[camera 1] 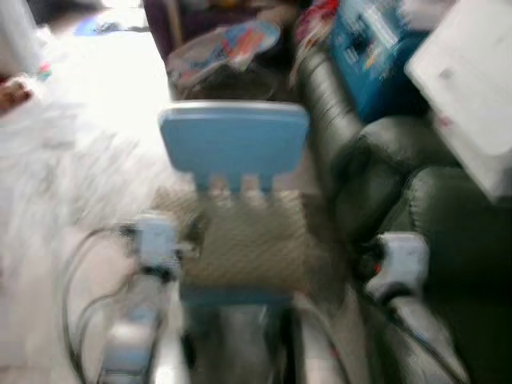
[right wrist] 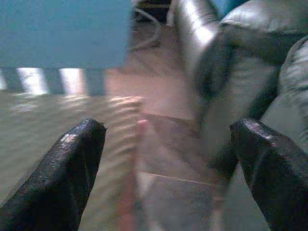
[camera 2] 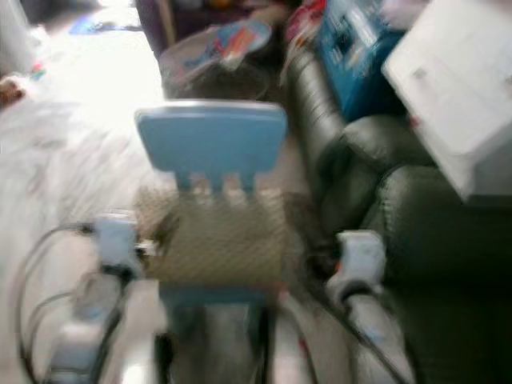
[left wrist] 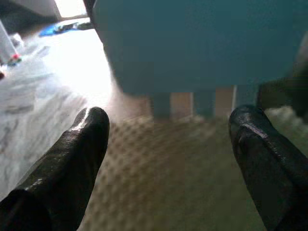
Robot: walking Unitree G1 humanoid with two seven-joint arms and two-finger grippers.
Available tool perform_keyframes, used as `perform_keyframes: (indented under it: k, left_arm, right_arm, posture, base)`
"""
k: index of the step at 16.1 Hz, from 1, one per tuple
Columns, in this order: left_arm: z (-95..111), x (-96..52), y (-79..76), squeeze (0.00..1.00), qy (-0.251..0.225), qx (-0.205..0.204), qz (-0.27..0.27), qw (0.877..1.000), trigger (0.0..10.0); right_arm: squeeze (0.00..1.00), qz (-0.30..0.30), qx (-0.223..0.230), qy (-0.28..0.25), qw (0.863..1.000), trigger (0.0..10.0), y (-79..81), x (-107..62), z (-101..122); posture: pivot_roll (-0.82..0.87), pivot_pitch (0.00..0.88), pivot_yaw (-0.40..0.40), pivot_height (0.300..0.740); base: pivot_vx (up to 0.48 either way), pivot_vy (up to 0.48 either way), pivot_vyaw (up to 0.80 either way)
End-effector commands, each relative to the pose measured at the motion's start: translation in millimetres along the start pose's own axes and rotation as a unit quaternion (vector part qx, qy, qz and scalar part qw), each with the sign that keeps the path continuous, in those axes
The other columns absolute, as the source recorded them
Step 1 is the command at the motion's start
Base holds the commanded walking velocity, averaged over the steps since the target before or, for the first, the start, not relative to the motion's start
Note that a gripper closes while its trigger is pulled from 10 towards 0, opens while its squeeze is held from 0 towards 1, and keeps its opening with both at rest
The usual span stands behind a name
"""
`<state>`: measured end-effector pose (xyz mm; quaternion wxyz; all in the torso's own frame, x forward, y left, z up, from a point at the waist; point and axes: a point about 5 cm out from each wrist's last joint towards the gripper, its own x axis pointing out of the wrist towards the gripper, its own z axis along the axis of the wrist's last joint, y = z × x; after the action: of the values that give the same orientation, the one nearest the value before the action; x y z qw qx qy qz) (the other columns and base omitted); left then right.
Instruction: Move the pillow to the sofa
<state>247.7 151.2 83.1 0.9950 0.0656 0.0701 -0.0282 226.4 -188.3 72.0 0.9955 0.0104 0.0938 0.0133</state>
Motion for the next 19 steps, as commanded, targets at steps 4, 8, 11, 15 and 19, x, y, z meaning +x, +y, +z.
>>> perform_keyframes:
  k: [4, 8, 11, 15, 19]
  left_arm:
    - [-3, -3.6, 17.9, 0.0, 0.011, 0.023, 0.04, 0.999, 10.0]
    - [-7, -5.0, 28.1, 0.0, 0.027, 0.034, 0.061, 0.997, 10.0]
    - [-9, -1.9, 47.3, 0.0, 0.043, 0.045, 0.087, 0.994, 10.0]
    - [-12, 11.4, 82.0, 0.0, 0.085, 0.047, 0.121, 0.988, 10.0]
    - [-4, 17.5, 83.8, 0.0, 0.084, 0.056, 0.115, 0.988, 10.0]
  right_arm:
    - [0.0, 0.015, 0.011, -0.001, 1.0, 10.0, 10.0, -0.1, 1]
    - [0.0, 0.027, 0.017, 0.001, 0.999, 10.0, 13.2, 0.3, 2]
    - [0.0, 0.04, 0.025, 0.018, 0.999, 10.0, 16.9, -0.3, -1]
    - [0.0, 0.049, 0.061, 0.073, 0.994, 10.0, 12.8, 12.8, 1]
    - [0.0, 0.06, 0.137, 0.121, 0.981, 10.0, 6.1, 47.7, 16]
  posture:
    - [-0.03, 0.026, -0.03, 0.577]
    - [-0.02, 0.035, -0.03, 0.567]
    - [-0.02, 0.044, -0.033, 0.542]
    - [-0.02, 0.078, -0.042, 0.542]
    - [-0.01, 0.099, -0.04, 0.542]
  base:
    - [0.0, 0.0, 0.0]
    - [0.0, 0.0, 0.0]
    - [0.0, 0.0, 0.0]
    - [0.0, 0.0, 0.0]
    - [0.0, 0.0, 0.0]
